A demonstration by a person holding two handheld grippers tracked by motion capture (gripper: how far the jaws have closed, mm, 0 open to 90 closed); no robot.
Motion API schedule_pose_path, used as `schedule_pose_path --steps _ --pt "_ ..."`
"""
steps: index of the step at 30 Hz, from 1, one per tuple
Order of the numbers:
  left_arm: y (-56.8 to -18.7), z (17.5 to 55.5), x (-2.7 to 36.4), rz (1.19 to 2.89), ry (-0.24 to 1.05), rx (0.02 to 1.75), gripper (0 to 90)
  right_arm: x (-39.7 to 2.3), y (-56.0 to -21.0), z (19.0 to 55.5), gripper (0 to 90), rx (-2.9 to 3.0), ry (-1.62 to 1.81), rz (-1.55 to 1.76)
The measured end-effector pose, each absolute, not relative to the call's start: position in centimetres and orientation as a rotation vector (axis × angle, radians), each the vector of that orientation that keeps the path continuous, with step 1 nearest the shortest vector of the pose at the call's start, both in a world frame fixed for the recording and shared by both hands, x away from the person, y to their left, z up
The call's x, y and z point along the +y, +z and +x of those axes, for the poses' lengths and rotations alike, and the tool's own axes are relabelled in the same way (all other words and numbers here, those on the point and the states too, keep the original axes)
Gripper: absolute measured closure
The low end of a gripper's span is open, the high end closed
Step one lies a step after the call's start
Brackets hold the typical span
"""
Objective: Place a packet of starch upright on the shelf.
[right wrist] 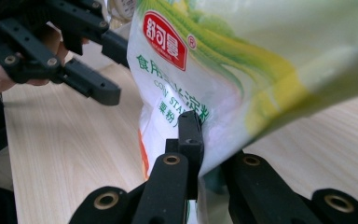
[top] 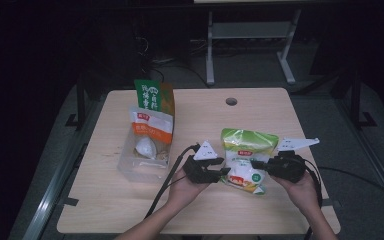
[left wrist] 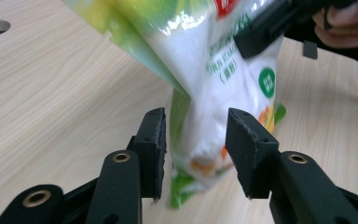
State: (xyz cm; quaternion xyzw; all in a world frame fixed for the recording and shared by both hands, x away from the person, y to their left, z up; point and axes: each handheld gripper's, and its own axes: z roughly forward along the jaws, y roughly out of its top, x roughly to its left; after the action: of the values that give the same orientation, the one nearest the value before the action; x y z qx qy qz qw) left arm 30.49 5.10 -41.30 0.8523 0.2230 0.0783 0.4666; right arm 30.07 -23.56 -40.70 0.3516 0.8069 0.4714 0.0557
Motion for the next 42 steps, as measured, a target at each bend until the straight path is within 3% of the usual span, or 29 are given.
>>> schedule_pose_path --steps 20,42 --pt "-41.1 26.8 8.8 2.095 0.201 0.505 47.6 -21.4 -37.8 30.8 87.8 2.397 1.424 1.052" --pt "-41.9 23.9 12.7 2.072 0.212 0.541 41.9 -15.8 -34.5 32.5 88.0 2.436 1.48 0.95"
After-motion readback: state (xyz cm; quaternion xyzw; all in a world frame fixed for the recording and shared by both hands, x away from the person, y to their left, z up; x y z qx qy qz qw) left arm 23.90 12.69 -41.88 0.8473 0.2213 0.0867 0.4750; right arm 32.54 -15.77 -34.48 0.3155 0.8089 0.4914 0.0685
